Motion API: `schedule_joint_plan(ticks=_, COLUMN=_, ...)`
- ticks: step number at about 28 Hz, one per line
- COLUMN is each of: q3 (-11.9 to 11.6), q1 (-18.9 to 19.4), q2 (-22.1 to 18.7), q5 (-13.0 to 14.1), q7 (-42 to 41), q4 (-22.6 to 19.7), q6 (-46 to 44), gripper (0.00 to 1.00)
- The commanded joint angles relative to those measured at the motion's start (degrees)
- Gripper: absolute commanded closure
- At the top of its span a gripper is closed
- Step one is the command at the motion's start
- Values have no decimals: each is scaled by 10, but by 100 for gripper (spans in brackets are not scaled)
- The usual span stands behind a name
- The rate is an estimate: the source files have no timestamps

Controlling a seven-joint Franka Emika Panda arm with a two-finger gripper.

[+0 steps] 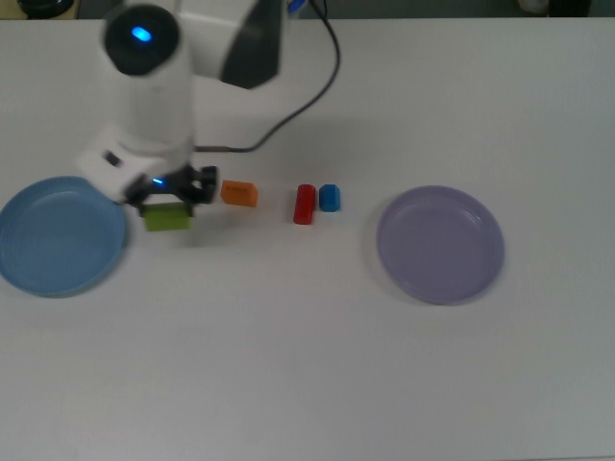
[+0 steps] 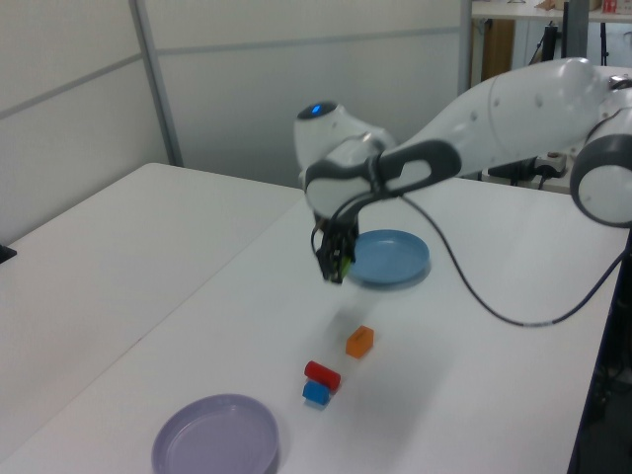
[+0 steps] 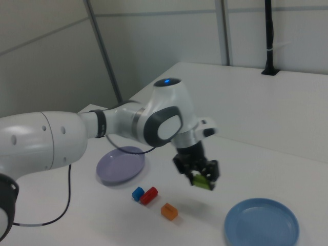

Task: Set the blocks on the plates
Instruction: 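Carry the green block to the light blue plate and release it, then move the gripper back and grasp the orange block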

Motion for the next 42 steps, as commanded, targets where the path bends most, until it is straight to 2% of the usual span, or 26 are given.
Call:
schedule_joint_plan(ticks=1, q3=3, q1=-62, q2=0, q5=14, q7=-27, q4=9, q6=0, gripper=82)
schedule_joint_plan(ticks=6, q3=4, q1=-118, q2=32, q5=13, q7=-59, q4=9, q6=24, gripper=82)
schedule_joint_plan(ticks=10, q3=6, q1=-146, q2=58, q5=17, q7=-53, q4=8, q6=98, gripper=81)
schedule_joint_plan(ticks=14, q3=7, q1=-148, q2=65, q5=30, q7=-53, q4=8, q6=118, gripper=78)
schedule_joint_plan(ticks=17, q3=8, q1=-148, q2=65, q5=32, q7=-58, q4=6, q6=118, gripper=57)
schedule_joint_plan(ticks=18, q3=9, q1=-148, q2=65, q5=31, q7=-59, q4=5, q6=118, gripper=36)
schedule_joint_plan(ticks=20, q3=9, q1=-146, q2=65, q5=31, q7=-58, q4=5, q6=117, gripper=1)
schedule_joint_plan(ticks=30, q3=13, q1=-121, q2=56, q5=31, q7=-29, q4=-1, q6=95, gripper=0)
schedule_joint_plan(ticks=36, q3=13, q1=-74, q2=16, q5=32, q7=-20, q4=-10, q6=-27, gripper=0)
schedule_joint_plan(ticks=39, q3=13, q1=-46, q2=-7, q5=33, q7=-1, q4=-37, q6=-45, gripper=0)
schedule_joint_plan(ticks=42, q3=13, q1=-25, q2=-12, q5=33, q7=21, q4=-56, q6=-49, gripper=0)
